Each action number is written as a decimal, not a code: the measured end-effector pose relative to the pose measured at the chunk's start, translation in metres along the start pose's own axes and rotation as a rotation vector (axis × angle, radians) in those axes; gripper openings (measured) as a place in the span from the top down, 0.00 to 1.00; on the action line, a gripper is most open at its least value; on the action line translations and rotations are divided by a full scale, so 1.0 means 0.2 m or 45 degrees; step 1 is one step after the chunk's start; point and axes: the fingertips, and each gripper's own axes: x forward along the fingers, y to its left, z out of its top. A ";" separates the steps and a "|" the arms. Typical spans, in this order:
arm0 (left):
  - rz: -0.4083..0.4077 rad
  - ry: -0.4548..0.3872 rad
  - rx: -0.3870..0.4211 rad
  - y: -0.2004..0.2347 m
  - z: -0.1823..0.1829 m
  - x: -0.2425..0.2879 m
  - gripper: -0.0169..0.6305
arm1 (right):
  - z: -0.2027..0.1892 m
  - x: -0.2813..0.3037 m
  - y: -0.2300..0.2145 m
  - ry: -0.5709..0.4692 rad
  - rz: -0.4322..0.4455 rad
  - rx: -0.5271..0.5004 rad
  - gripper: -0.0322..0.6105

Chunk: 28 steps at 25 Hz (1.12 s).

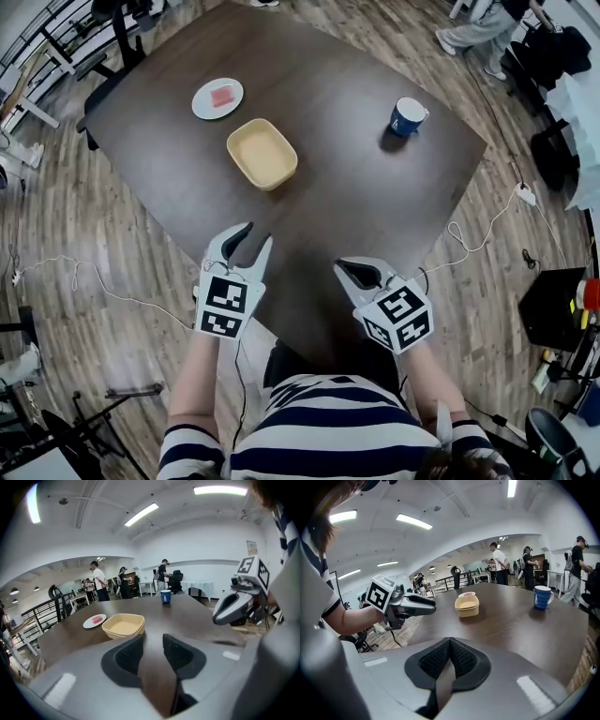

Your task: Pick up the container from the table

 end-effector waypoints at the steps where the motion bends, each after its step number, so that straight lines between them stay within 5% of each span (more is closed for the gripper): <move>1: -0.009 0.002 0.013 0.01 0.01 0.03 0.97 | 0.00 0.01 -0.01 0.000 -0.007 0.009 0.96; 28: -0.176 0.210 0.326 0.19 0.00 0.63 0.97 | -0.08 0.26 -0.18 0.010 -0.174 0.161 0.96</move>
